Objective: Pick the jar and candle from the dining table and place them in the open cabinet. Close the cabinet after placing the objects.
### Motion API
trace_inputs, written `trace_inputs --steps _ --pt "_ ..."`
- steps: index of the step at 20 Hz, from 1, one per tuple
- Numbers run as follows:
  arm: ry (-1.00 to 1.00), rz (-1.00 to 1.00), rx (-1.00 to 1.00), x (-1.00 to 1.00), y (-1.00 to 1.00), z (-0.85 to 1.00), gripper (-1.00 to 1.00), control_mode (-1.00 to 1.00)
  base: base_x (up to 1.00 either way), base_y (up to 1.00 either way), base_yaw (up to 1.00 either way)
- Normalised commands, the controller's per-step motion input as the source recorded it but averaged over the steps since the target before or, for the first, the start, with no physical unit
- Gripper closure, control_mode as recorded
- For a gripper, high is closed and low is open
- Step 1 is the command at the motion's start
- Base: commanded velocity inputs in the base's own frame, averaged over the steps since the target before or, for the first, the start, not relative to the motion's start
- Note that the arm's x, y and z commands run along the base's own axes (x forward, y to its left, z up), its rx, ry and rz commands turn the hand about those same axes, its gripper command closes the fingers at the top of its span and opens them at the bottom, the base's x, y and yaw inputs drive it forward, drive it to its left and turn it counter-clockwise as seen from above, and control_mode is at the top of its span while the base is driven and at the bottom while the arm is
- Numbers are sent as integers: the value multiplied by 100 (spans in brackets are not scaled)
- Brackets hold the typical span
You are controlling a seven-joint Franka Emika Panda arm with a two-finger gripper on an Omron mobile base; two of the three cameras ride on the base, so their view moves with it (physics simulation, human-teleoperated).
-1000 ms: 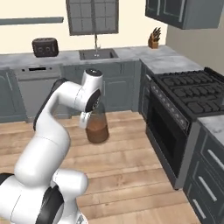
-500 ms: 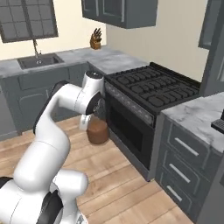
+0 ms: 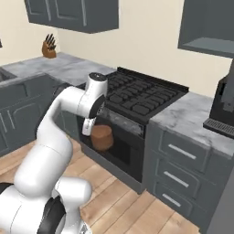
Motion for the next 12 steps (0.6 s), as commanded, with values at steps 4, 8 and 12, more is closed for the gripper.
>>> trace_inputs --steps 4,8,12 --pt "0 0 0 0 0 0 100 100 25 26 -60" --pt "0 0 0 0 0 0 100 100 25 28 -58" --pt "0 0 0 0 0 0 100 100 36 30 -54"
